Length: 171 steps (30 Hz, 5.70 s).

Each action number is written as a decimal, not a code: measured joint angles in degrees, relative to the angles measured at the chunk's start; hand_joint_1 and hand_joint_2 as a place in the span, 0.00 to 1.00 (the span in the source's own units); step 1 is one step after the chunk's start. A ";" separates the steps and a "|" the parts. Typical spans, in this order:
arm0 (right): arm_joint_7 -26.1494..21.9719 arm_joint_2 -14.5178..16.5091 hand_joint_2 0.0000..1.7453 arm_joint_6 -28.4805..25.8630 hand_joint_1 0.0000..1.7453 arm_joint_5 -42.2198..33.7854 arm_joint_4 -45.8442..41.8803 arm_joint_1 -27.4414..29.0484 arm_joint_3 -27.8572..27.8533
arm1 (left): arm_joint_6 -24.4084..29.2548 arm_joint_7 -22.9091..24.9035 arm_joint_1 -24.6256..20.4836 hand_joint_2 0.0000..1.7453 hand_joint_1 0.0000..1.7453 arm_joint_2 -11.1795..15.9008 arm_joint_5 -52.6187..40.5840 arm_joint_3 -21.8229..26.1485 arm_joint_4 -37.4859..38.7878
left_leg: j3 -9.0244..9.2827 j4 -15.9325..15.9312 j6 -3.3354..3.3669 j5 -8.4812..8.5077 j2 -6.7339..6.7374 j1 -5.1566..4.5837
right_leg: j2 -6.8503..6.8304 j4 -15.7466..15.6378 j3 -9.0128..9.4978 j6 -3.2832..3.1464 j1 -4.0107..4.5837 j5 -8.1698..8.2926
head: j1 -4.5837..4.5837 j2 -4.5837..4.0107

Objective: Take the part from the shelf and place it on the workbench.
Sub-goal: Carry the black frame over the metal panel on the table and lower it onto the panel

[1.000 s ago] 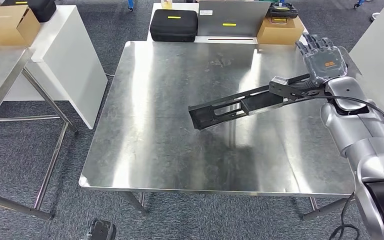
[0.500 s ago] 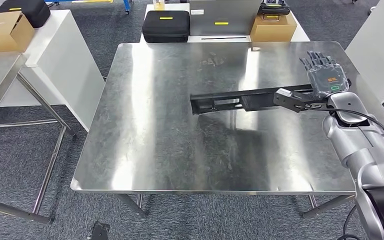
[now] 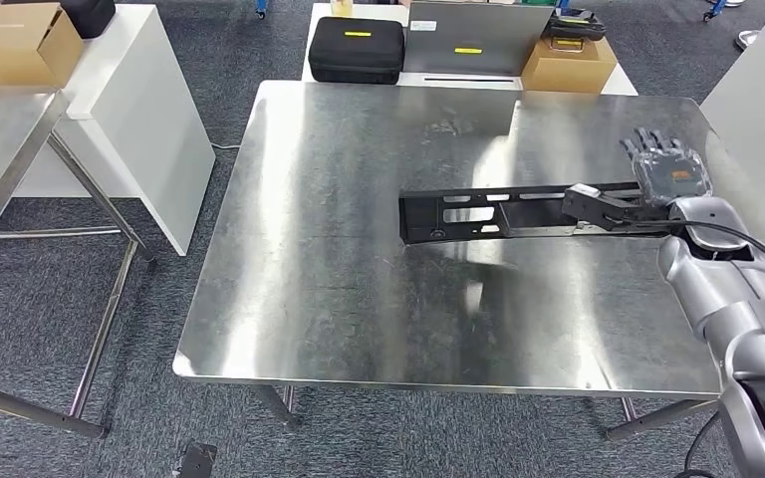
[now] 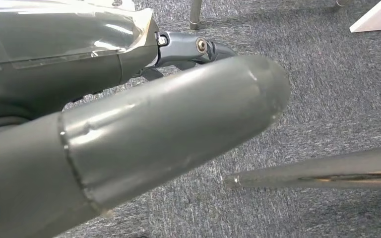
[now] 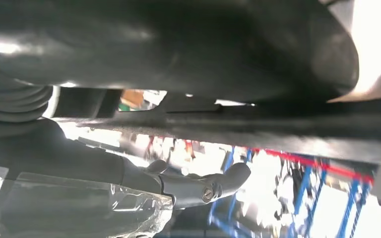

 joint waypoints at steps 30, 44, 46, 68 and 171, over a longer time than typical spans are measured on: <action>2.16 0.10 0.00 9.86 0.00 -5.48 3.92 9.89 -6.62 | 0.02 -0.86 -0.32 0.00 0.00 0.78 -0.63 1.68 0.00 | 0.24 0.09 0.68 -0.05 0.10 -0.16 | 0.03 0.01 0.18 0.68 -0.10 0.15 | -0.03 0.00; 3.11 -0.72 0.00 15.75 0.00 -7.46 4.33 10.11 -9.40 | -0.04 -0.84 -0.44 0.00 0.00 0.89 -0.76 2.28 0.00 | 0.31 0.08 0.73 -0.01 0.05 -0.16 | 0.00 -0.01 0.22 0.65 -0.11 0.11 | -0.03 0.00; 3.42 -1.18 0.00 16.95 0.00 -7.44 4.33 9.83 -9.55 | -0.03 -0.78 -0.44 0.00 0.00 0.94 -0.76 2.44 0.00 | 0.31 0.09 0.75 0.00 0.04 -0.17 | 0.00 -0.01 0.23 0.67 -0.12 0.13 | -0.03 0.00; 3.33 -7.03 0.00 17.01 0.00 -4.90 2.83 4.35 -9.55 | -0.54 -0.45 -0.63 0.00 0.00 0.92 0.26 4.31 -0.01 | 0.10 0.10 0.76 0.01 0.05 -0.21 | -0.05 0.08 0.09 0.71 -0.12 0.16 | -0.04 0.00; -9.68 27.90 0.00 3.61 0.00 15.15 10.61 53.63 -111.79 | -6.77 10.79 0.62 0.00 0.00 0.46 -9.88 6.62 0.14 | 9.70 -0.74 0.01 -7.14 0.40 0.56 | -0.24 2.19 -0.21 -1.82 0.36 -0.44 | -0.25 0.00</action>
